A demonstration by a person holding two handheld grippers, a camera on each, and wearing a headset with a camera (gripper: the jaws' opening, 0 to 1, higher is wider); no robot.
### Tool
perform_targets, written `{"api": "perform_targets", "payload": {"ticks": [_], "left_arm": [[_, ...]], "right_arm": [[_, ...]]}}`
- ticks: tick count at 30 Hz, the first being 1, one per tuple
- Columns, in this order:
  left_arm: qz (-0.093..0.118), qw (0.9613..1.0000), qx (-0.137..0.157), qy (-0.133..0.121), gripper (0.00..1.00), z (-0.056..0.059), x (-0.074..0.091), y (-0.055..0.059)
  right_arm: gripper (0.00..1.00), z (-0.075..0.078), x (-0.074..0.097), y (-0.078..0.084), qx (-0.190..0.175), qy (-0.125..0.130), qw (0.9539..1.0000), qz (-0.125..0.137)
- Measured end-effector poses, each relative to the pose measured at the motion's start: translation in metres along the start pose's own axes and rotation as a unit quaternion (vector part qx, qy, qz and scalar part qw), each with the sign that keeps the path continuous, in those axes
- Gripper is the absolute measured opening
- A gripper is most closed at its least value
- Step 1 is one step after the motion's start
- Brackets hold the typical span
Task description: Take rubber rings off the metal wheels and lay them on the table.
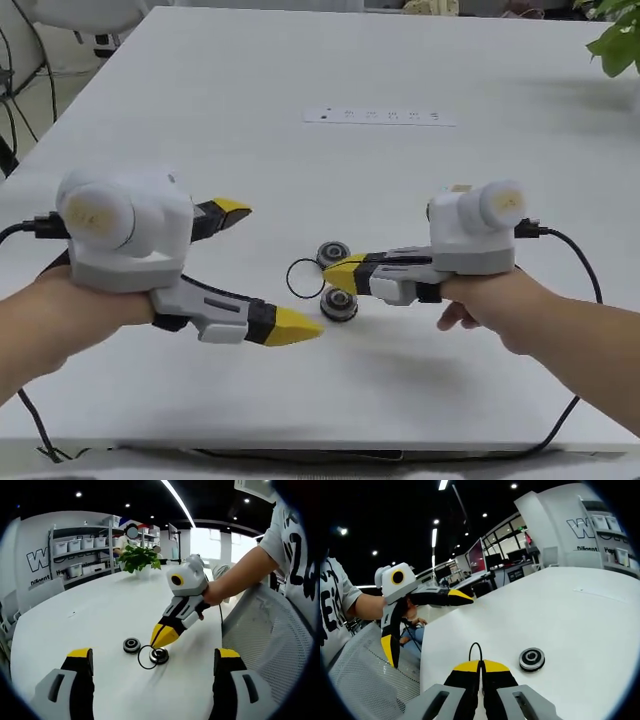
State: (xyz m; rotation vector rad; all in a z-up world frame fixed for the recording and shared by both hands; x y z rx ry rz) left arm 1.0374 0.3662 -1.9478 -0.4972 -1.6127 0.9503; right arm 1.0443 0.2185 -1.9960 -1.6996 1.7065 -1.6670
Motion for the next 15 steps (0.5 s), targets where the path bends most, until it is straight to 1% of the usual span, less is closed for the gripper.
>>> {"api": "perform_targets", "payload": {"ticks": [4,7,11,15], "left_arm": [[-0.004,0.9999,0.003,-0.011,0.99,-0.003,0.009,0.008],[-0.006,0.9998,0.004,-0.02,0.99,-0.006,0.015,0.013],[-0.009,0.9996,0.009,-0.024,0.99,-0.007,0.02,0.019],[-0.014,0.9995,0.012,-0.025,0.99,-0.006,0.023,0.024]], "right_arm": [[0.0,-0.001,-0.003,0.0,-0.001,-0.001,1.0,-0.002],[0.0,0.001,-0.006,0.001,-0.002,-0.002,1.0,-0.004],[0.0,0.0,-0.012,0.0,-0.002,-0.004,0.9999,-0.01],[0.0,0.0,-0.017,0.0,-0.001,-0.007,0.9999,-0.014]]}}
Point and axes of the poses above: the centre of the closed fingertips' face, and the gripper's own axes: x roughly backward along the fingers, z roughly to its right, y roughly out of its underside, the point moved 7 cm from there along x, roughly backward along the fingers, and after that the axes turned 12 degrees about -z, right-handed, at the moved point
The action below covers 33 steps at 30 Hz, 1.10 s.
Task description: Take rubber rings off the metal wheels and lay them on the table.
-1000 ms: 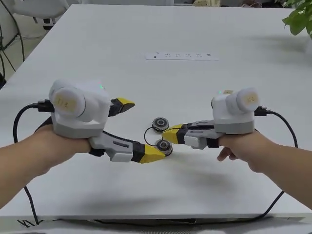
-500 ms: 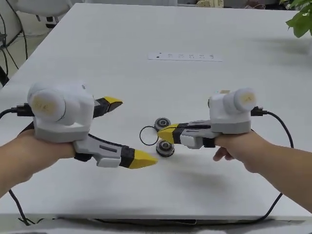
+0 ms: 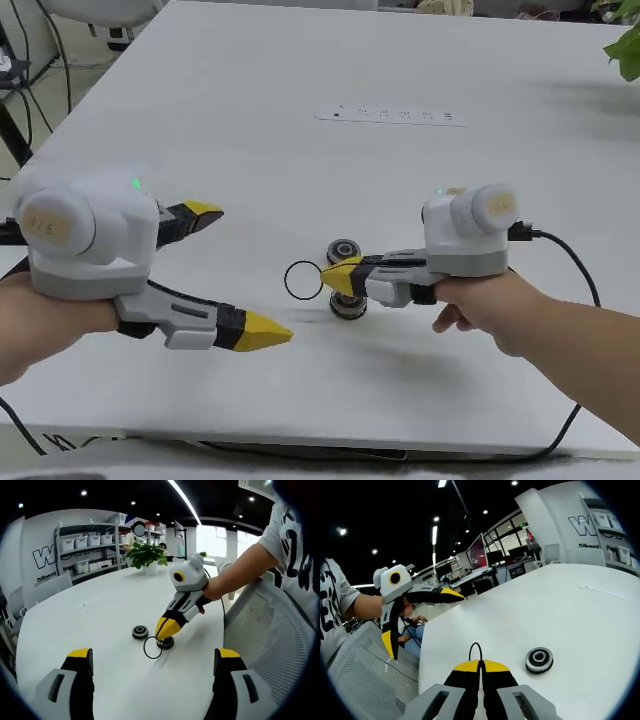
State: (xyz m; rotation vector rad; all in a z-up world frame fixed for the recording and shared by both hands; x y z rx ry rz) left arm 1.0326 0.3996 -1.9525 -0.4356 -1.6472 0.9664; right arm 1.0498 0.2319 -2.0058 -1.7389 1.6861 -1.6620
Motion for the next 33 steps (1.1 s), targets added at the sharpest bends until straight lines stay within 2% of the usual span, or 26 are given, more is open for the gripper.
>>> {"api": "perform_targets", "payload": {"ticks": [15,27,33], "left_arm": [[-0.005,1.0,0.002,-0.005,0.99,0.001,0.005,0.005],[-0.011,0.9999,0.004,-0.004,0.99,0.004,0.007,0.009],[-0.014,0.9999,0.005,-0.002,0.99,0.005,0.007,0.01]], "right_arm": [[0.0,-0.004,-0.02,0.008,0.012,0.003,0.9994,-0.031],[0.0,-0.007,-0.03,0.011,0.05,0.031,0.9971,-0.048],[0.06,-0.007,-0.031,0.011,0.063,0.035,0.9961,-0.05]]}}
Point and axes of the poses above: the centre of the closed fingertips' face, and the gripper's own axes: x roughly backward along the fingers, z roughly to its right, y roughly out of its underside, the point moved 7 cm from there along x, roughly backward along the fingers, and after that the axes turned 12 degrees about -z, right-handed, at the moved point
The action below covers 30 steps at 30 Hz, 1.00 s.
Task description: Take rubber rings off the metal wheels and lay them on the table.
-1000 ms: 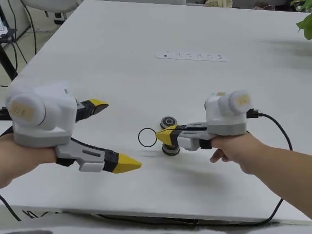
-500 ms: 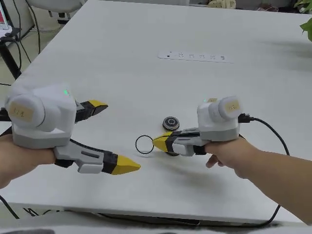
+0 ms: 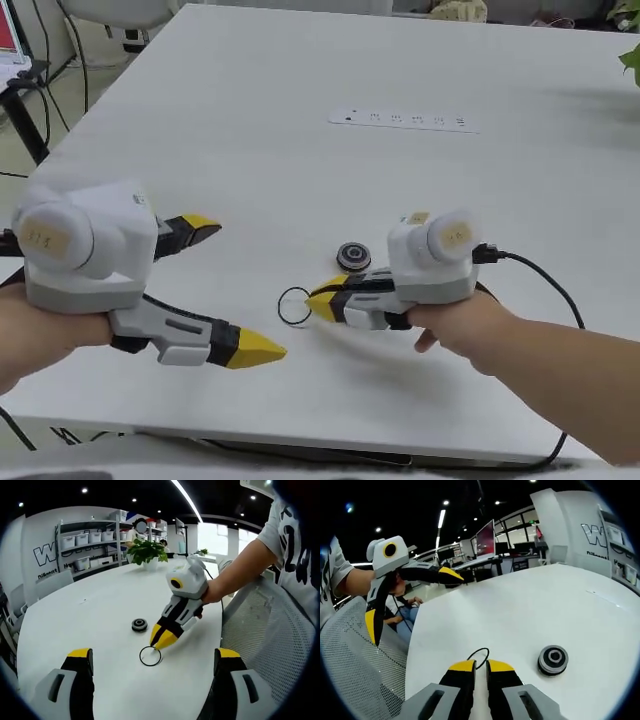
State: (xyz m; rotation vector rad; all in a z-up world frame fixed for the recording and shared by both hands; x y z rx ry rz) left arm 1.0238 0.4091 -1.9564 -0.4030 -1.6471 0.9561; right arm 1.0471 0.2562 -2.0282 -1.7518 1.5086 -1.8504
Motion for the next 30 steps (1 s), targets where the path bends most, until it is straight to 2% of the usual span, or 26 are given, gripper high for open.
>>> {"api": "perform_targets", "payload": {"ticks": [11,24,30], "left_arm": [[0.0,1.0,-0.001,0.006,0.99,0.001,-0.002,-0.004],[0.002,0.9999,-0.002,0.01,0.99,0.0,-0.005,-0.01],[0.003,0.9999,-0.001,0.015,0.98,-0.001,-0.009,-0.012]], "right_arm": [[0.2,0.001,0.008,-0.005,0.005,0.004,0.9998,0.02],[0.32,0.008,0.034,-0.012,0.0,0.014,0.998,0.062],[0.35,0.012,0.044,-0.008,0.0,0.017,0.9976,0.067]]}}
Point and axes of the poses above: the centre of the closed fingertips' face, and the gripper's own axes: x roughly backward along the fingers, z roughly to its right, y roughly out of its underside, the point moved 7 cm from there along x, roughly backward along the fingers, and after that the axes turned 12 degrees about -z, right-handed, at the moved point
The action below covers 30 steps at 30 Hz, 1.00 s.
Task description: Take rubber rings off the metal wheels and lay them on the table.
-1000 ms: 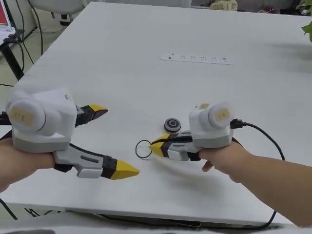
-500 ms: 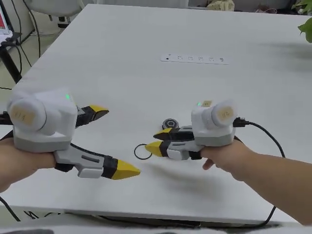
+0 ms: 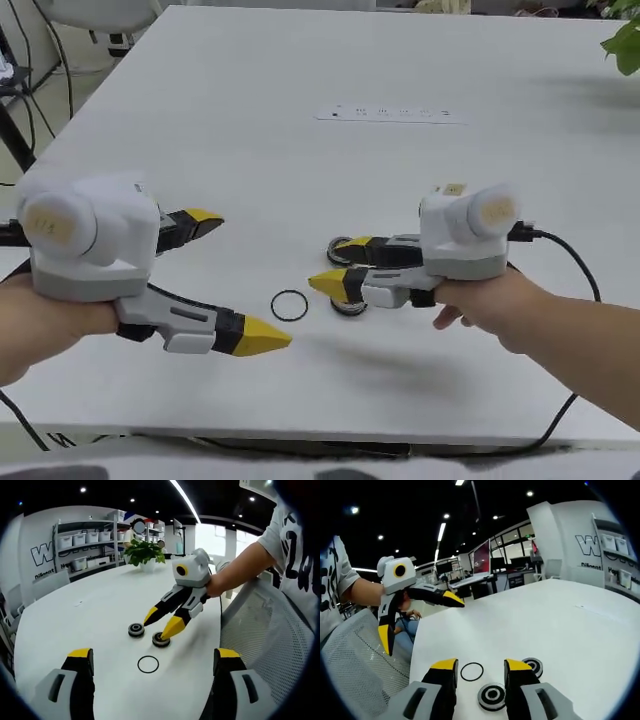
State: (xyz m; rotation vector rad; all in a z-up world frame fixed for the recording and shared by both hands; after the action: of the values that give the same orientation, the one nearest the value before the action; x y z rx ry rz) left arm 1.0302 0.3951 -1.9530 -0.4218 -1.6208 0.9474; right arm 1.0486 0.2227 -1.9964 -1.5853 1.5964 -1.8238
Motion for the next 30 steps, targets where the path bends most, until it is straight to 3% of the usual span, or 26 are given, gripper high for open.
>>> {"api": "perform_targets", "payload": {"ticks": [12,30], "left_arm": [[-0.002,0.9999,-0.005,0.012,0.94,-0.002,-0.014,-0.01],[-0.017,0.9989,-0.034,0.028,0.77,-0.004,-0.041,-0.024]], "right_arm": [[0.38,0.009,0.017,0.011,0.001,0.012,0.9999,-0.009],[0.39,0.016,0.027,0.027,0.012,0.015,0.9991,-0.037]]}}
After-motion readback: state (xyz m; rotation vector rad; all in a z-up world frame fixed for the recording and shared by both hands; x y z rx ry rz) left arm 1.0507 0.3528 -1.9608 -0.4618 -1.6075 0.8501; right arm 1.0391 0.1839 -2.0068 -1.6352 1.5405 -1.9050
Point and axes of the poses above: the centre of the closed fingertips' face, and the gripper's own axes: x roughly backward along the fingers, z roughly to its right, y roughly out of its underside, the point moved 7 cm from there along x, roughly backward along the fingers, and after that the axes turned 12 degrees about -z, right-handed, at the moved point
